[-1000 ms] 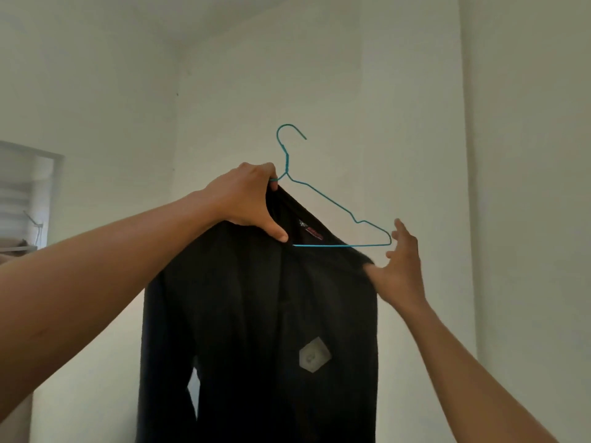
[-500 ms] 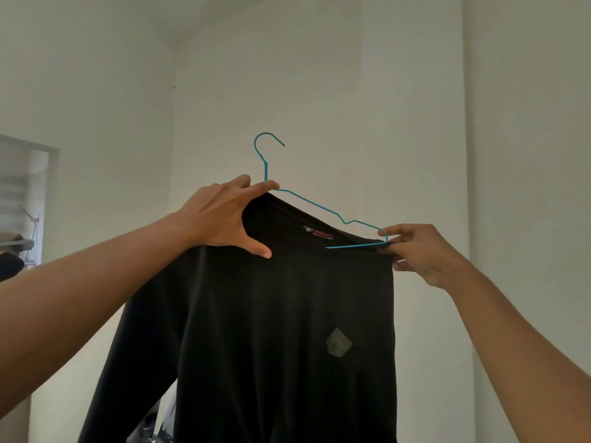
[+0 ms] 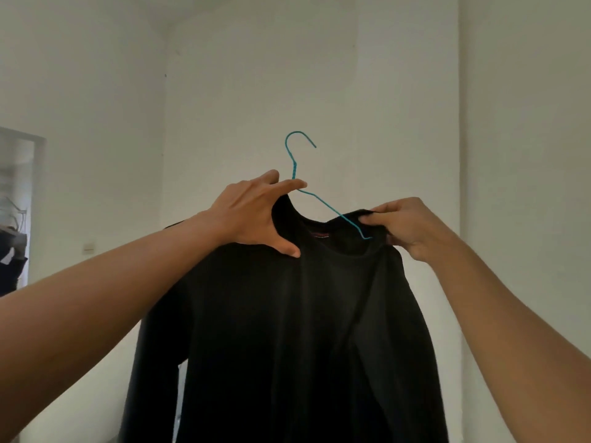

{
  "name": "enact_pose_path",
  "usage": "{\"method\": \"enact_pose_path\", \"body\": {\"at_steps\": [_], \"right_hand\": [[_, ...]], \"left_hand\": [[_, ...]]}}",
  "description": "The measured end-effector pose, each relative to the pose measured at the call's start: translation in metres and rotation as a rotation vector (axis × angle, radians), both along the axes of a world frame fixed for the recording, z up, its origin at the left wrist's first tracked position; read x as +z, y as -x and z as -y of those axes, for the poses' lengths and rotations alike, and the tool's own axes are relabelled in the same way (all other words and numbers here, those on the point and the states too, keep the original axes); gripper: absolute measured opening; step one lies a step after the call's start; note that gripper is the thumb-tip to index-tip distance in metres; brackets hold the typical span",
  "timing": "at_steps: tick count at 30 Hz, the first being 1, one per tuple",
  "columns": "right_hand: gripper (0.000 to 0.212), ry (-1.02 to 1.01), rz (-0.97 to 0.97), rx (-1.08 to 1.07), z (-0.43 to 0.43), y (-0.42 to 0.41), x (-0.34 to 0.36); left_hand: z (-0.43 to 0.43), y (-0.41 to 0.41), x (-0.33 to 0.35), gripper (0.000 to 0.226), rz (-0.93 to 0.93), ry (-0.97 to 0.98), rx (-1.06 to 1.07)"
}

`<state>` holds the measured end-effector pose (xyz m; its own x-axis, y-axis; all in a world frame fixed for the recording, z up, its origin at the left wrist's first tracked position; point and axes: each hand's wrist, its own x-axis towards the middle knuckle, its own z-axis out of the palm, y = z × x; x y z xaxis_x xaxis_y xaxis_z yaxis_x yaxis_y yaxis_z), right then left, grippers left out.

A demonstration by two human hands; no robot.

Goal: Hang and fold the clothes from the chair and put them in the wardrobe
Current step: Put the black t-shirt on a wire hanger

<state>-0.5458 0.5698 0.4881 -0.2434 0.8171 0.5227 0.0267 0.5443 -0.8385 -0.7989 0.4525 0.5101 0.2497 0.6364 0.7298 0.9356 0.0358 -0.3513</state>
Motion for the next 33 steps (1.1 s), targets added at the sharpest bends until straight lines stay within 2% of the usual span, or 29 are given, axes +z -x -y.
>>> {"method": "enact_pose_path", "body": {"at_steps": [3, 7, 10, 13, 18, 21, 25, 29, 33], "right_hand": [[0.014, -0.118, 0.064, -0.087, 0.009, 0.014, 0.0], [0.017, -0.428, 0.151, -0.116, 0.011, 0.013, -0.012], [0.015, -0.61, 0.254, -0.17, 0.006, 0.01, -0.021], [0.017, -0.625, 0.252, -0.237, -0.001, 0.0, -0.02], [0.006, -0.648, 0.391, -0.355, -0.012, -0.026, -0.012], [0.005, -0.648, 0.489, -0.414, -0.012, -0.033, -0.009], [0.009, -0.578, 0.42, -0.409, -0.01, -0.035, -0.015], [0.011, -0.543, 0.373, -0.363, -0.007, -0.028, -0.018], [0.012, -0.526, 0.357, -0.36, -0.007, -0.03, -0.019]], "left_hand": [[-0.01, -0.017, 0.0, 0.119, 0.057, 0.003, -0.084], [-0.019, -0.016, -0.007, 0.103, 0.169, -0.002, -0.19], [-0.024, -0.015, -0.016, 0.092, 0.156, -0.016, -0.259], [-0.025, -0.009, -0.024, 0.08, 0.106, -0.036, -0.296], [-0.029, 0.014, -0.034, 0.061, 0.181, 0.044, -0.154], [-0.031, 0.016, -0.041, 0.061, 0.128, 0.065, -0.082], [-0.032, 0.01, -0.038, 0.062, 0.058, 0.026, 0.101], [-0.034, -0.014, -0.035, 0.051, 0.109, -0.011, 0.026], [-0.032, -0.023, -0.036, 0.049, 0.119, -0.039, 0.008]]}}
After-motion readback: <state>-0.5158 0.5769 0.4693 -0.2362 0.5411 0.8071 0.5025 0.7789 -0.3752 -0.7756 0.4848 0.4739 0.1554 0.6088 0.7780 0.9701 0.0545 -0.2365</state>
